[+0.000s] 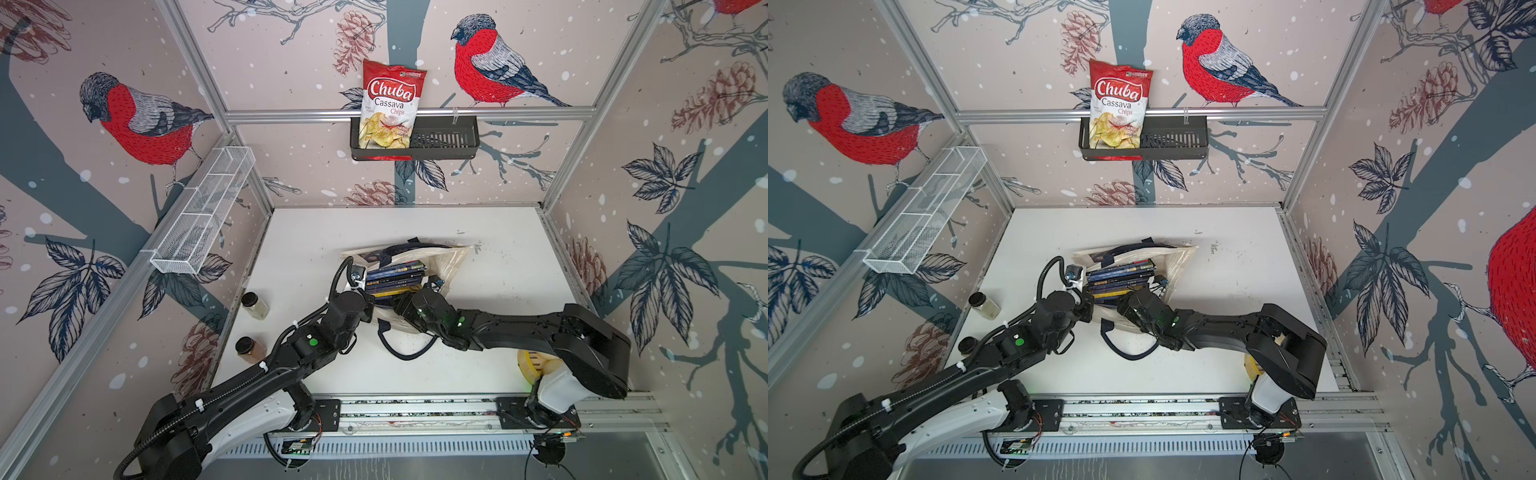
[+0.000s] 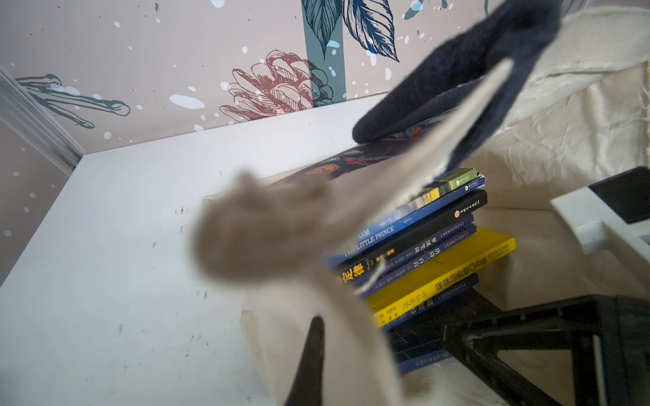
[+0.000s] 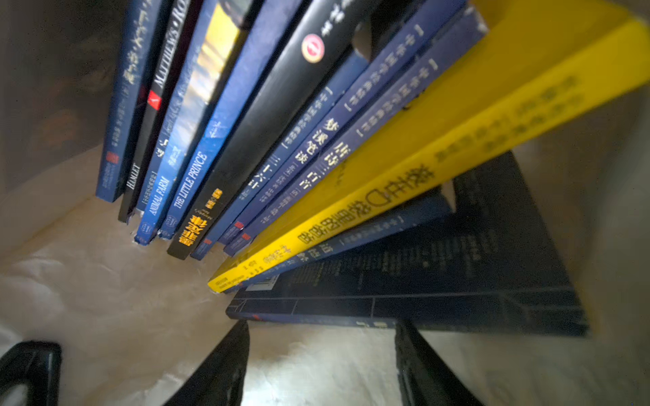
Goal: Take out the books from the canvas bag
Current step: Pick up the book from the canvas bag.
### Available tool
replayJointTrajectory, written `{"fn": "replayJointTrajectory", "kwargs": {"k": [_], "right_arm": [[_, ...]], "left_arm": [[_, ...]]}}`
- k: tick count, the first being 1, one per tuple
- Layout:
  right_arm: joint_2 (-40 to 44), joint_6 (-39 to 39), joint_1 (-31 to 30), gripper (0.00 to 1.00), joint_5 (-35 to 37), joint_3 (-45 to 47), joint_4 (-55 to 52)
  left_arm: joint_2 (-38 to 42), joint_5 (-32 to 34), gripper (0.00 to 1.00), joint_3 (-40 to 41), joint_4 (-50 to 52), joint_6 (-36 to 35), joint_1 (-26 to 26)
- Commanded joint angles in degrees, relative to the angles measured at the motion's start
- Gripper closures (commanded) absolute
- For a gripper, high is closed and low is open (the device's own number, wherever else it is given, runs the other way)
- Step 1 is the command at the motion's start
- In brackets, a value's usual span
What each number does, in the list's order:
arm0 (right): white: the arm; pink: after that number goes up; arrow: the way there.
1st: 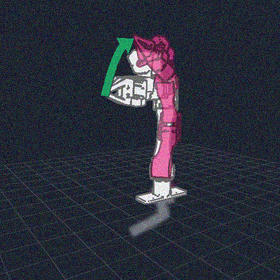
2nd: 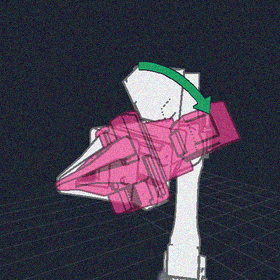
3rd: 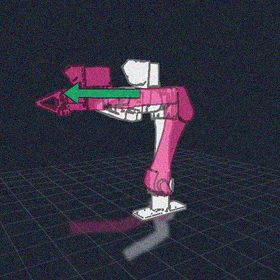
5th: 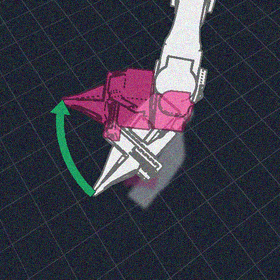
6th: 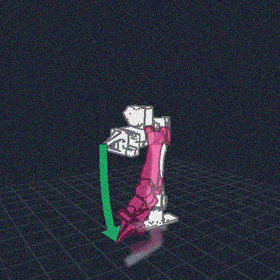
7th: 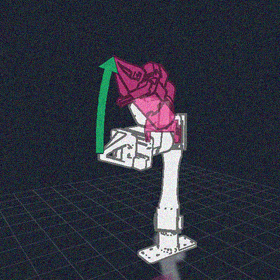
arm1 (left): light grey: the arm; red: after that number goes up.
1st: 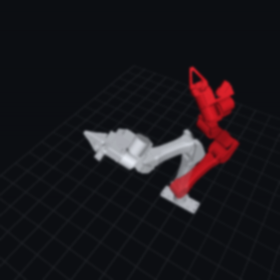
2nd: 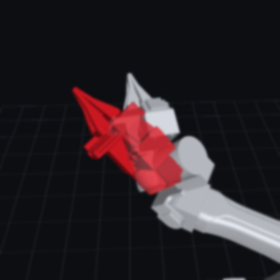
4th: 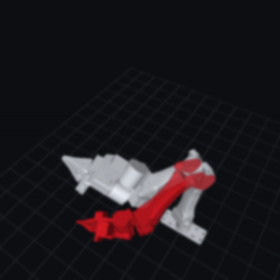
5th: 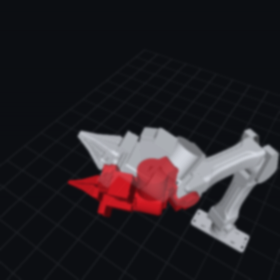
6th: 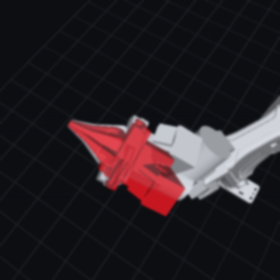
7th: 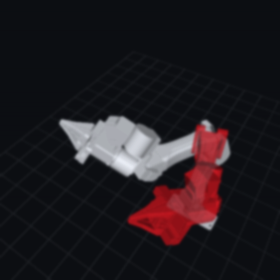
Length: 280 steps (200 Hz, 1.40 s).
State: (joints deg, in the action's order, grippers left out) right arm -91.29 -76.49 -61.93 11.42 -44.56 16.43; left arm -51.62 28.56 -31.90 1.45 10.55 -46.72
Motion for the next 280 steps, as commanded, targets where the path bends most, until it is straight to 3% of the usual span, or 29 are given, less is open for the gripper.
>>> {"fn": "replayJointTrajectory", "kwargs": {"k": [1, 23, 52, 89, 143, 173, 186, 213, 248, 280], "right_arm": [[-0.5, -1.6, -0.3, 0.35, 1.8, 0.3, -1.4], [-0.8, -2.6, -0.6, 0.37, 2.6, 0.2, -1.3], [-1.3, -3.6, -0.7, 0.42, 4.6, -0.8, -1.8], [-2.1, -6.3, -0.4, 0.38, 10.3, -2.5, -3.7], [-4.6, -6.8, 1.8, 0.43, 8.7, -4.1, 0.4], [-2.5, -6.2, 1.5, 0.44, 9.0, -3.9, 0.1], [-0.4, -5.7, 0.4, 0.49, 10.9, -3.8, -1.0], [2.8, -5.3, -1.0, 0.49, 14.5, -2.9, -1.4], [-0.1, -6.3, 1.3, 0.49, 8.0, -2.9, -0.1], [-0.5, -6.8, 0.7, 0.49, 6.5, -3.4, -0.2]], "left_arm": [[-0.4, -2.9, 1.0, -2.2, -4.4, -1.0, 1.8], [0.0, -8.1, 1.0, -2.1, -4.7, -0.6, 5.0], [0.7, -8.2, 1.0, -1.7, -4.8, -1.0, 5.2], [1.7, -8.7, 1.0, -1.0, -4.4, -1.2, 5.1], [0.5, -11.3, 1.0, -1.1, -4.4, -0.9, 5.1], [0.1, -12.5, 1.0, -1.1, -4.2, -0.5, 5.1], [-0.2, -12.6, 1.0, -1.2, -4.0, -0.3, 5.2], [-0.3, -12.6, 1.0, -1.3, -4.1, -0.2, 5.1], [-0.3, -12.9, 1.0, -1.2, -4.1, -0.6, 5.2], [-0.4, -13.2, 1.0, -1.2, -4.1, -0.5, 5.1]]}}
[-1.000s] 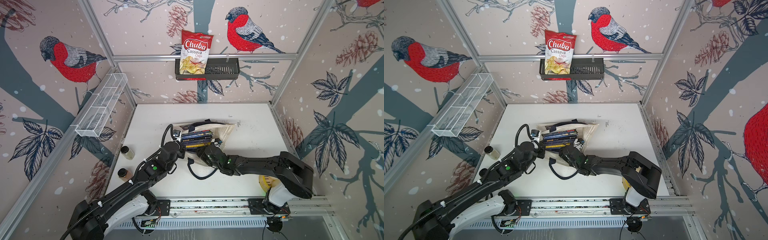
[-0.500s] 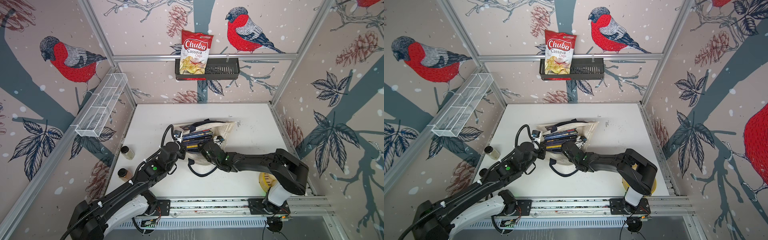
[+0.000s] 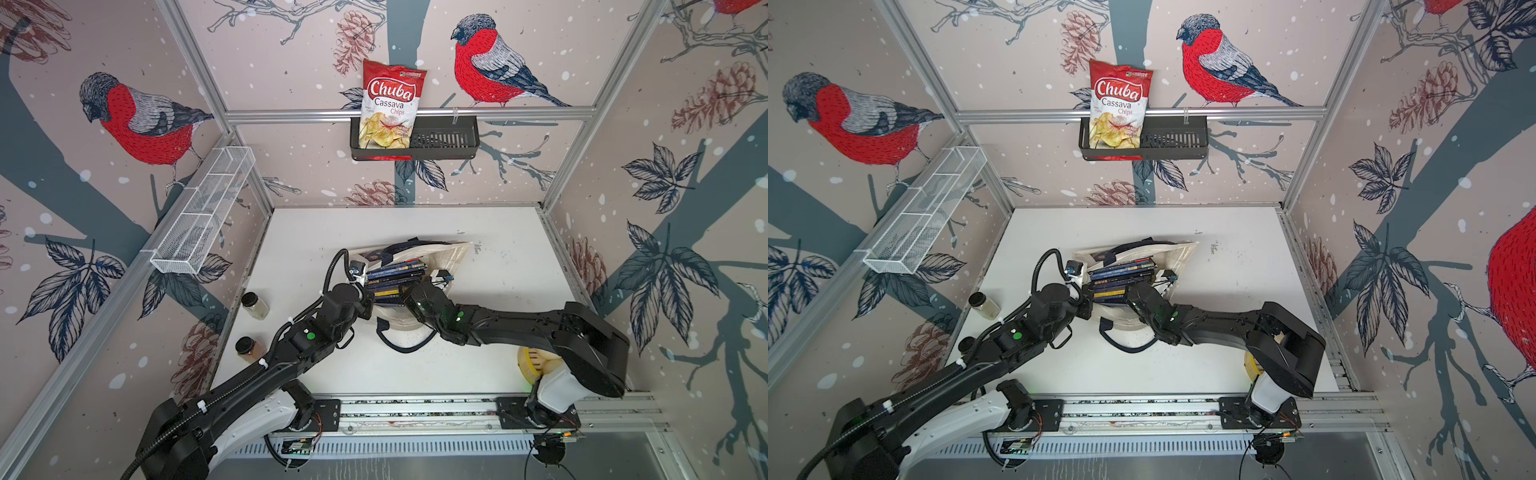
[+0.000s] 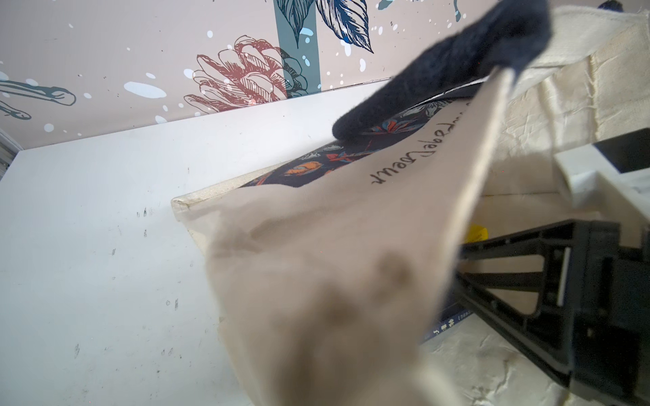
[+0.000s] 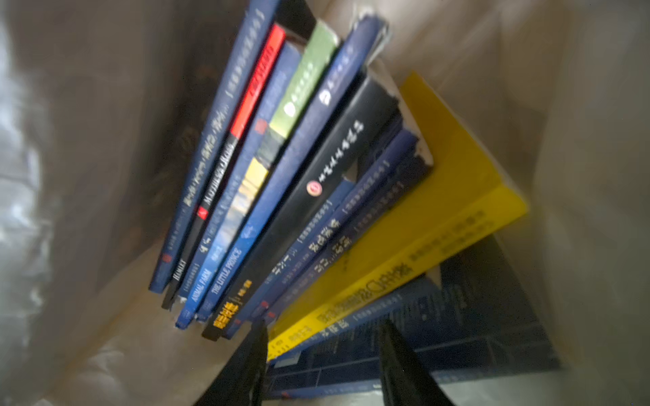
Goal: Take out the books from the canvas bag
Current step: Pick up the book from the canvas bag.
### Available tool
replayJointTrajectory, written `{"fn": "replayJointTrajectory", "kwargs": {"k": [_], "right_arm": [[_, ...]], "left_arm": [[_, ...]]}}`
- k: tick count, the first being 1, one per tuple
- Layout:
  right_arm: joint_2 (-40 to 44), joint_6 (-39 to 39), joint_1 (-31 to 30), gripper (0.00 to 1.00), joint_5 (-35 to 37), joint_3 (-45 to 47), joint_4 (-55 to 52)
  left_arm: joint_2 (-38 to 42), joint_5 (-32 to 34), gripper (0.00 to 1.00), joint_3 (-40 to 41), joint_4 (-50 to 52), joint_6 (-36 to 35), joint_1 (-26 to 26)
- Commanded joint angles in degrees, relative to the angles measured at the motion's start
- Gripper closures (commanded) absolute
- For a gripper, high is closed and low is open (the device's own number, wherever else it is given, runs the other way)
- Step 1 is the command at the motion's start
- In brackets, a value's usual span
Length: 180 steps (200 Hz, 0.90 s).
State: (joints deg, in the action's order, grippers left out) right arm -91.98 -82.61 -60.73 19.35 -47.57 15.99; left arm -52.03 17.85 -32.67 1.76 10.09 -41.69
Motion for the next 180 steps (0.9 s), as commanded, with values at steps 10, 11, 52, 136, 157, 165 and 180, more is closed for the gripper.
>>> {"fn": "replayJointTrajectory", "kwargs": {"k": [10, 11, 52, 136, 157, 165, 180], "right_arm": [[0.9, -1.4, -1.2, 0.49, -0.3, -0.1, -0.9], [1.0, -1.5, -1.2, 0.49, -0.1, 0.0, -0.9], [-0.1, -2.0, 1.1, 0.53, -0.3, 0.7, 1.5], [-6.1, 0.5, 5.0, 0.61, -2.2, -4.1, -0.6], [-8.4, 0.5, 6.0, 0.63, -4.5, -5.1, -1.1], [-8.7, 0.5, 5.9, 0.7, -4.5, -5.1, -1.0], [-8.9, 0.8, 5.5, 0.84, -4.1, -5.3, -1.2]], "left_arm": [[0.0, -2.6, 1.0, -0.6, -4.3, 0.0, 0.1], [0.0, -2.6, 1.0, -0.6, -4.3, 0.0, 0.2], [-0.6, -3.8, 1.0, -0.6, -4.6, 0.5, 0.1], [-0.7, -5.2, 1.0, -0.6, -4.7, 1.7, 0.1], [-0.7, -5.8, 1.0, -0.5, -4.6, 1.6, 0.1], [-0.8, -6.0, 1.0, -0.6, -4.7, 1.5, 0.1], [-1.0, -6.2, 1.0, -0.7, -4.5, 1.4, 0.1]]}}
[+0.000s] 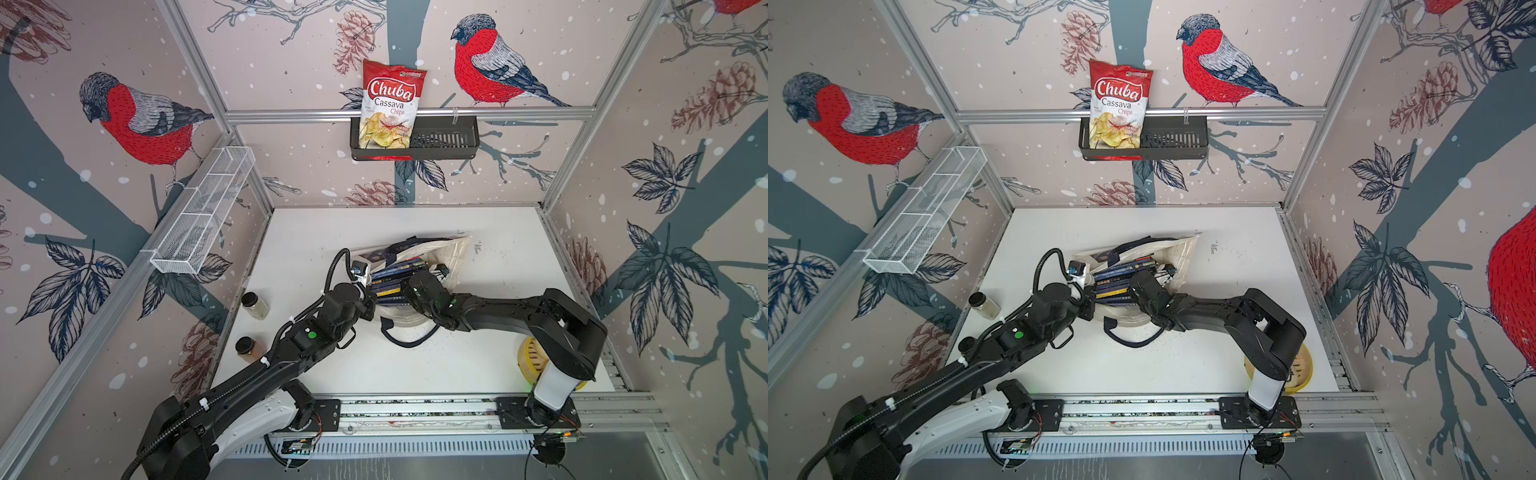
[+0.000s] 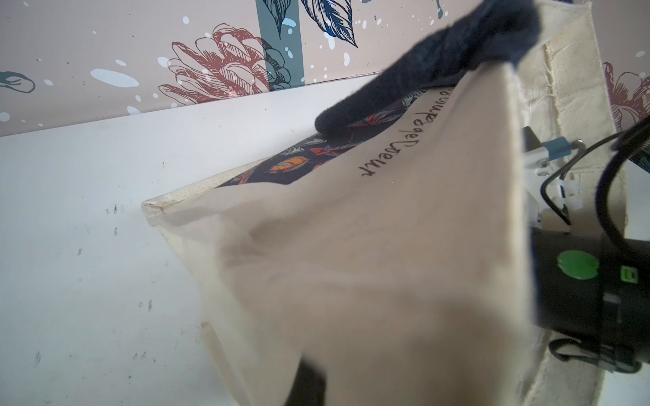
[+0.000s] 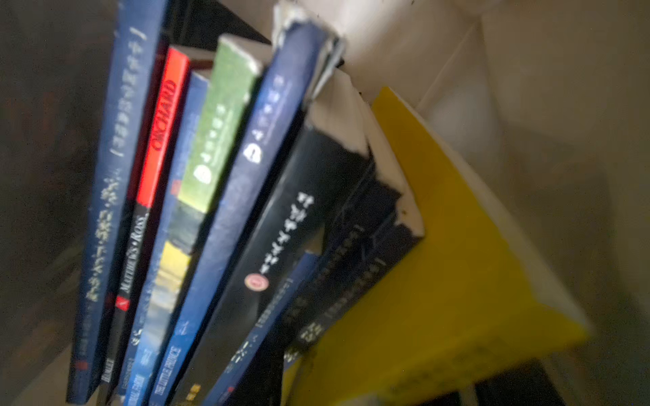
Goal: Take out the books from the canvas bag
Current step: Pick up the book from the canvas bag.
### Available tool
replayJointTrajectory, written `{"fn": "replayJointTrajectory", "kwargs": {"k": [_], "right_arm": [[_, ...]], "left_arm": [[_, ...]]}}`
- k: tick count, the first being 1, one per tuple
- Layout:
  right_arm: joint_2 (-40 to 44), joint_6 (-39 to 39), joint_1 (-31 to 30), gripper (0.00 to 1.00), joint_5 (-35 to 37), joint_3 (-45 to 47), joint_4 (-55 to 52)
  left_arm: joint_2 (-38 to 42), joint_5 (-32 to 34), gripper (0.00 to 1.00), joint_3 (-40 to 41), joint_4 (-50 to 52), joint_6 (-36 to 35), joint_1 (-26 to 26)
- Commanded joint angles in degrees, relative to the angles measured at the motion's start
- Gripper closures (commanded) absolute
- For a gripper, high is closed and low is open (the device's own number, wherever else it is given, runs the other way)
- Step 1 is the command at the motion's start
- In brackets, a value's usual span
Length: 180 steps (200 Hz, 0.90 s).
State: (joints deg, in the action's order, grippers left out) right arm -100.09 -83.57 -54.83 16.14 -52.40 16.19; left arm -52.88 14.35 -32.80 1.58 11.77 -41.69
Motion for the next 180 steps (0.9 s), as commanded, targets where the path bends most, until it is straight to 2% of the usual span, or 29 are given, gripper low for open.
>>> {"fn": "replayJointTrajectory", "kwargs": {"k": [1, 25, 36, 61, 86, 100, 133, 180], "right_arm": [[-0.8, 1.7, -0.5, 0.85, -0.8, -0.4, -1.6], [-1.1, 1.7, -1.9, 0.83, 1.8, -0.9, -1.6], [-1.6, 1.9, -1.9, 1.0, 1.6, -1.9, -3.2], [-0.1, 2.4, -2.2, 1.0, 2.8, -2.0, -4.5], [4.2, 4.0, -3.9, 1.0, 7.0, -2.0, -6.7], [6.9, 6.7, -4.9, 1.0, 9.2, -2.2, -7.1], [10.1, 11.6, -4.9, 1.0, 9.2, -3.4, -8.7], [14.9, 20.8, -5.1, 1.0, 10.5, -2.4, -4.6]], "left_arm": [[-0.1, -2.7, 1.0, -0.5, -4.3, -0.3, 0.1], [-0.5, -3.0, 1.0, -0.7, -4.4, -0.3, 0.1], [-0.8, -3.0, 1.0, -0.8, -4.2, -0.3, 0.1], [-0.9, -2.8, 1.0, -1.2, -3.5, -0.4, 0.1], [-0.7, -2.6, 1.0, -1.0, -3.8, -0.2, 0.1], [-0.8, -2.7, 1.0, -1.0, -3.8, 0.0, 0.1], [-1.0, -3.2, 1.0, -1.0, -3.5, 0.0, 0.1], [-1.9, -1.2, 1.0, -1.4, -2.2, -0.6, 0.1]]}}
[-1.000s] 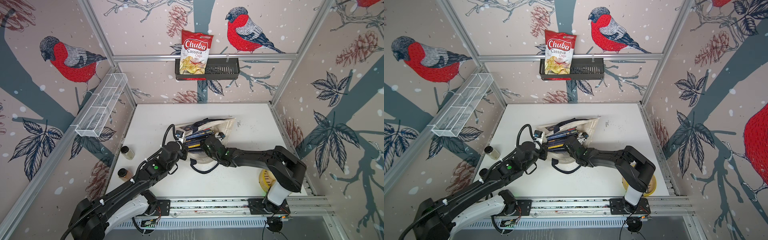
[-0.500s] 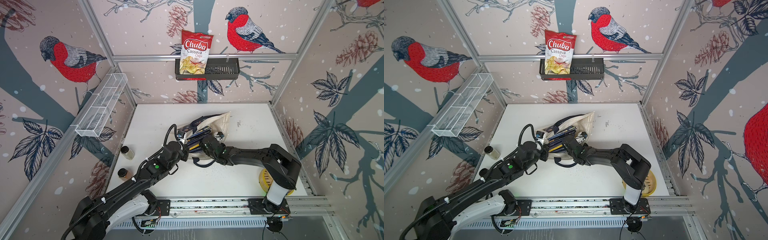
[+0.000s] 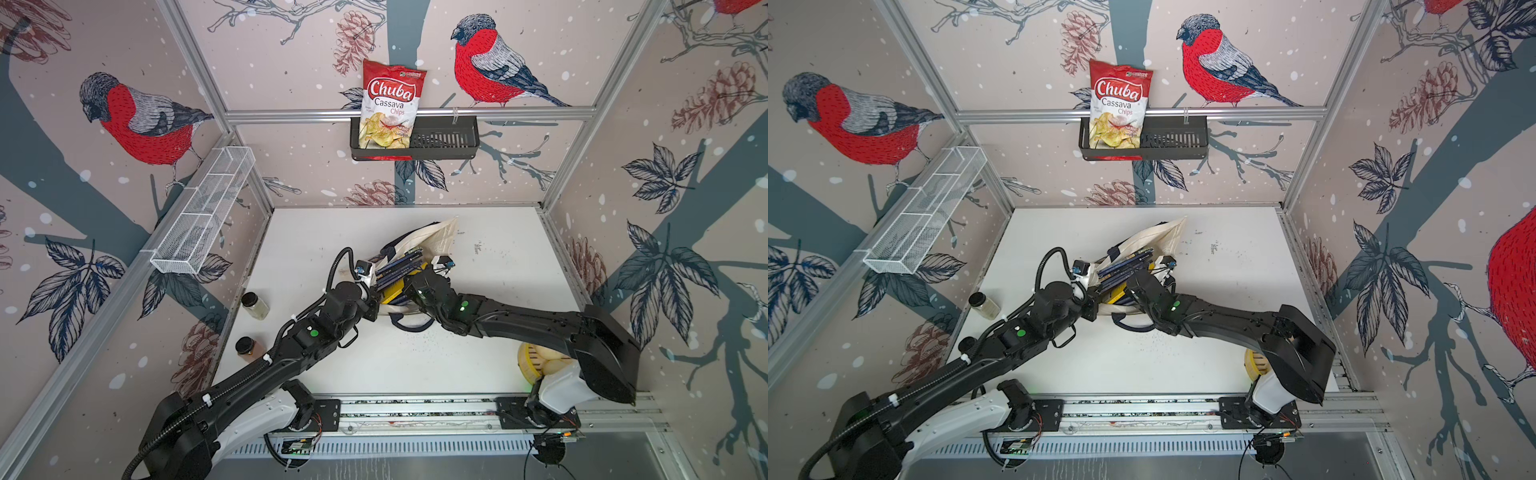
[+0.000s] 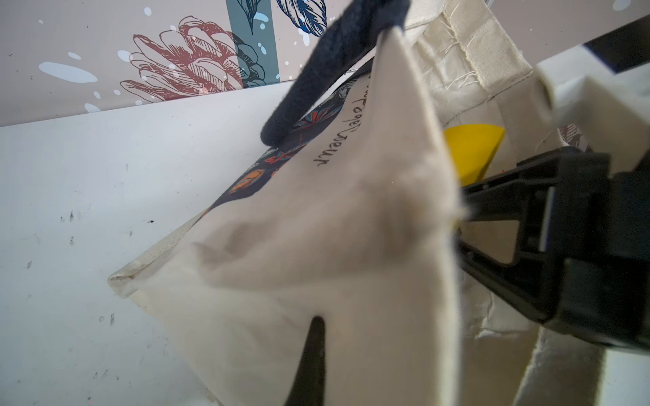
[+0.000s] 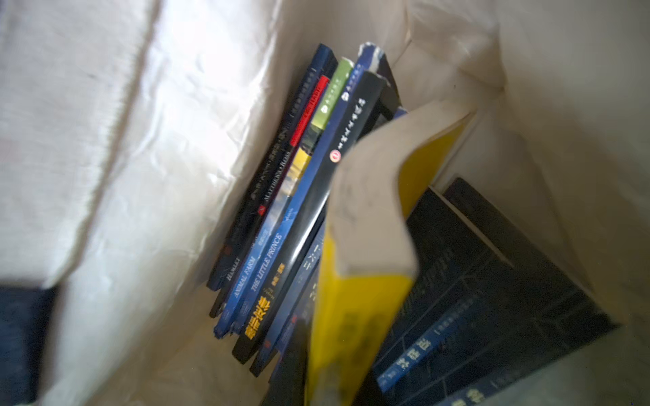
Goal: Take out the books from the canvas bag
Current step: Pick up the book from the canvas bag, then place the book at the center of the board.
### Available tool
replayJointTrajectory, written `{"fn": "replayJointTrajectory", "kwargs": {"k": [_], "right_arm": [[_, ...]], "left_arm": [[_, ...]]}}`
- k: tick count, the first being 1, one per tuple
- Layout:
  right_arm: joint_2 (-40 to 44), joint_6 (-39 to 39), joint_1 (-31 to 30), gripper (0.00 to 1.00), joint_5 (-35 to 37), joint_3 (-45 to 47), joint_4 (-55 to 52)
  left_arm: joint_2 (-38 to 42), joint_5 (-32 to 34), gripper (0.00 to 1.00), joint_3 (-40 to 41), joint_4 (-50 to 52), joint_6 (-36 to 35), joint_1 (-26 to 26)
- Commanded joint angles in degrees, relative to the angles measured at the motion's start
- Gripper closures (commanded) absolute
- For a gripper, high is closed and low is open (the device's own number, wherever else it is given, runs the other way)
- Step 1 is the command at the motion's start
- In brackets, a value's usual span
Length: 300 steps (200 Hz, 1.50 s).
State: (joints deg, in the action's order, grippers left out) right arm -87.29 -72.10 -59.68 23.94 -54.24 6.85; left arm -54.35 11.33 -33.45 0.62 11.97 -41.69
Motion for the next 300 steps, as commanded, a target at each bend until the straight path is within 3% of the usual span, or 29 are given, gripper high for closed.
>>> {"fn": "replayJointTrajectory", "kwargs": {"k": [1, 97, 180, 214, 251, 287, 300], "right_arm": [[2.2, 9.4, -0.3, 1.0, 2.7, -0.7, 4.7], [10.8, 17.9, -2.2, 1.0, 2.0, -2.9, 2.9], [16.9, 27.5, 1.5, 1.0, -5.2, -14.8, -3.6], [19.8, 29.4, 10.9, 1.0, -10.7, -18.9, -7.1], [20.9, 29.4, 25.8, 1.0, -15.5, -22.4, -11.3], [19.9, 22.5, 42.4, 1.0, -30.3, -20.0, -9.4], [19.5, 23.0, 45.0, 1.0, -30.2, -18.9, -7.7]], "left_arm": [[-0.4, 1.8, 1.0, -0.7, -1.2, -0.8, 0.1], [-0.5, 7.0, 1.0, -0.9, -0.1, -1.9, 0.1], [-0.2, 7.8, 1.0, -0.7, 0.1, -2.7, 0.1], [-0.3, 7.8, 1.0, -0.7, 0.2, -2.9, 0.1], [-0.7, 7.5, 1.0, -0.8, 0.2, -3.1, 0.1], [-0.6, 7.5, 1.0, -0.8, 0.3, -3.2, 0.1], [-0.5, 7.6, 1.0, -0.7, 0.3, -3.3, 0.1]]}}
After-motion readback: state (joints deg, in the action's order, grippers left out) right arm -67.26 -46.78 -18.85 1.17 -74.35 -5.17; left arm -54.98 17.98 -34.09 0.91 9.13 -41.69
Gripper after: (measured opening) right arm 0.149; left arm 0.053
